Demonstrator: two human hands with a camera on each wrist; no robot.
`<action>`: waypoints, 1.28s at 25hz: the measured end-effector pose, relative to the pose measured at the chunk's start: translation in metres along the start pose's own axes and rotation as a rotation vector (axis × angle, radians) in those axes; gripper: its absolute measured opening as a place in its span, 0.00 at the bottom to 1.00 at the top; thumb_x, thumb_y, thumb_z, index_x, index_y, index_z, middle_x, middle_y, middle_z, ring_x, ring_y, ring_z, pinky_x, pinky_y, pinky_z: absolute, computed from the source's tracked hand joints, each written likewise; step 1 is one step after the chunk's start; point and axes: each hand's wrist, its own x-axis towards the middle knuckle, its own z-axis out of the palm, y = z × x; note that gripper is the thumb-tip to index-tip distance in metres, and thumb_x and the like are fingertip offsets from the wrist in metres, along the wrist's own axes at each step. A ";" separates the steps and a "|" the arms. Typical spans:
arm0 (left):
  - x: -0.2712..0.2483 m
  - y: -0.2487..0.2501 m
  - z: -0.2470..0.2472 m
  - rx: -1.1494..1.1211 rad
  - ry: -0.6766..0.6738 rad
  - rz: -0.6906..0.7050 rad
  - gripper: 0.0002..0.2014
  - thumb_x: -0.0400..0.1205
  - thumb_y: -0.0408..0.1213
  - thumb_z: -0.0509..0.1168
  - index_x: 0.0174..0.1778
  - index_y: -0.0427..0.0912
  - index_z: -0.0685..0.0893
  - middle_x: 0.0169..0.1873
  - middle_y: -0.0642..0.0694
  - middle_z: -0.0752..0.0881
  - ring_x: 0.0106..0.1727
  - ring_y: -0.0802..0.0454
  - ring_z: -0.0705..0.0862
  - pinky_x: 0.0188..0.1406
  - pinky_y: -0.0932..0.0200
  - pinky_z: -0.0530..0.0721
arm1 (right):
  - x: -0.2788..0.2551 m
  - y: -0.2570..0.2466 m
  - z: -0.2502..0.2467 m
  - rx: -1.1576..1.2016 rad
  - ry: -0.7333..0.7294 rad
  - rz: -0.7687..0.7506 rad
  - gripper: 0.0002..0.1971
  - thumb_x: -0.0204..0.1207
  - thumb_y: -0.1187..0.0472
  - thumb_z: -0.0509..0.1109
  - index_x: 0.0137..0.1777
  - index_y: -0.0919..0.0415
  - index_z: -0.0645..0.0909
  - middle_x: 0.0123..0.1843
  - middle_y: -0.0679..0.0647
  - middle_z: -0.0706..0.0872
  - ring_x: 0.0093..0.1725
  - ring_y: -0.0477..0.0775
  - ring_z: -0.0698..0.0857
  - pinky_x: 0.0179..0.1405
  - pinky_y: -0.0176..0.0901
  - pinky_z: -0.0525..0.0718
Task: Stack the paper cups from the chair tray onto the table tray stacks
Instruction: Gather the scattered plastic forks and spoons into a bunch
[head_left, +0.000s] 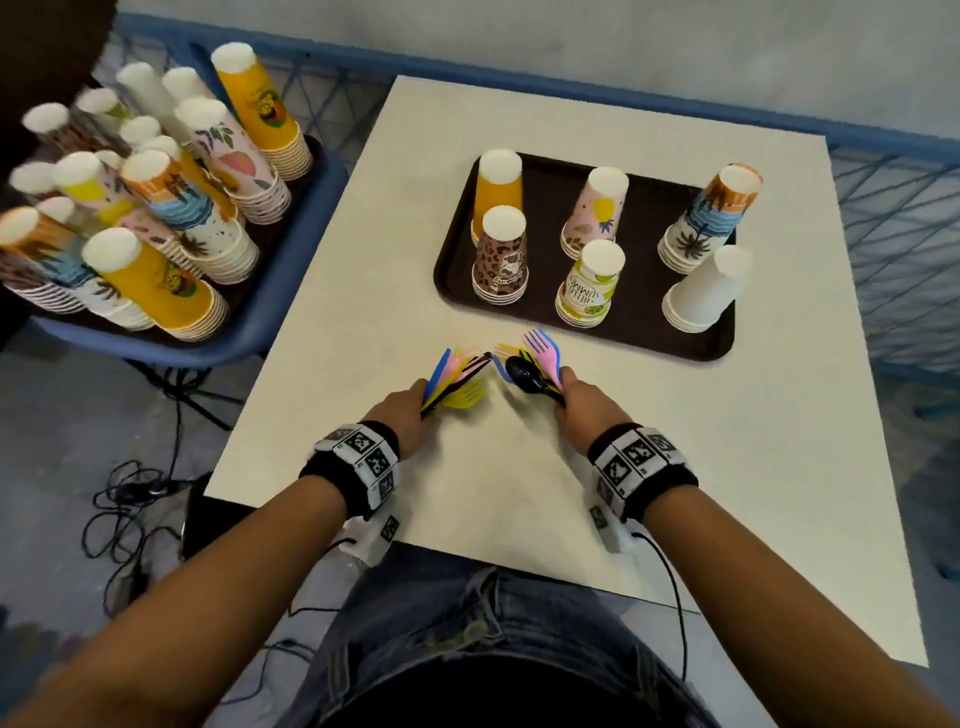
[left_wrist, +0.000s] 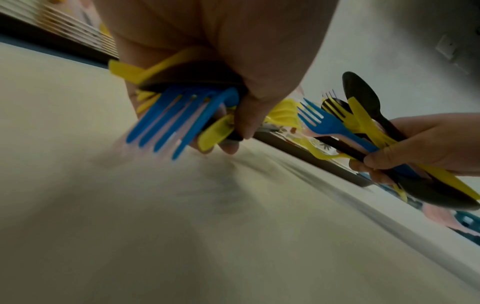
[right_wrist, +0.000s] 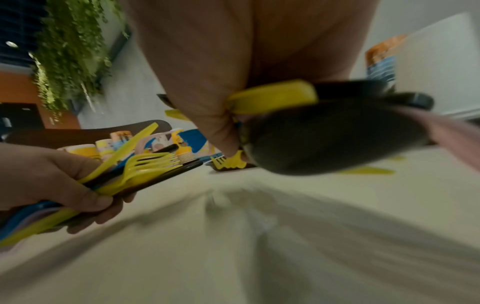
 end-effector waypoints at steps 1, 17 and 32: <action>-0.005 -0.013 -0.001 -0.033 0.010 -0.013 0.16 0.83 0.39 0.57 0.64 0.35 0.70 0.56 0.30 0.83 0.56 0.32 0.82 0.52 0.48 0.77 | 0.000 -0.012 0.004 -0.007 -0.019 -0.019 0.20 0.78 0.66 0.56 0.71 0.64 0.64 0.58 0.68 0.83 0.57 0.68 0.82 0.50 0.52 0.78; -0.112 -0.371 -0.073 -0.601 0.357 -0.500 0.20 0.81 0.34 0.62 0.69 0.35 0.73 0.62 0.30 0.82 0.64 0.33 0.80 0.61 0.47 0.76 | 0.007 -0.395 0.157 -0.021 -0.232 -0.437 0.17 0.79 0.65 0.59 0.66 0.67 0.66 0.61 0.71 0.81 0.61 0.69 0.81 0.56 0.53 0.77; -0.051 -0.570 0.084 -0.969 0.065 -0.795 0.28 0.78 0.34 0.61 0.76 0.43 0.63 0.61 0.28 0.83 0.58 0.30 0.84 0.55 0.43 0.82 | 0.149 -0.449 0.472 -0.136 -0.558 -0.046 0.25 0.75 0.70 0.63 0.73 0.65 0.69 0.69 0.67 0.79 0.68 0.66 0.78 0.64 0.47 0.74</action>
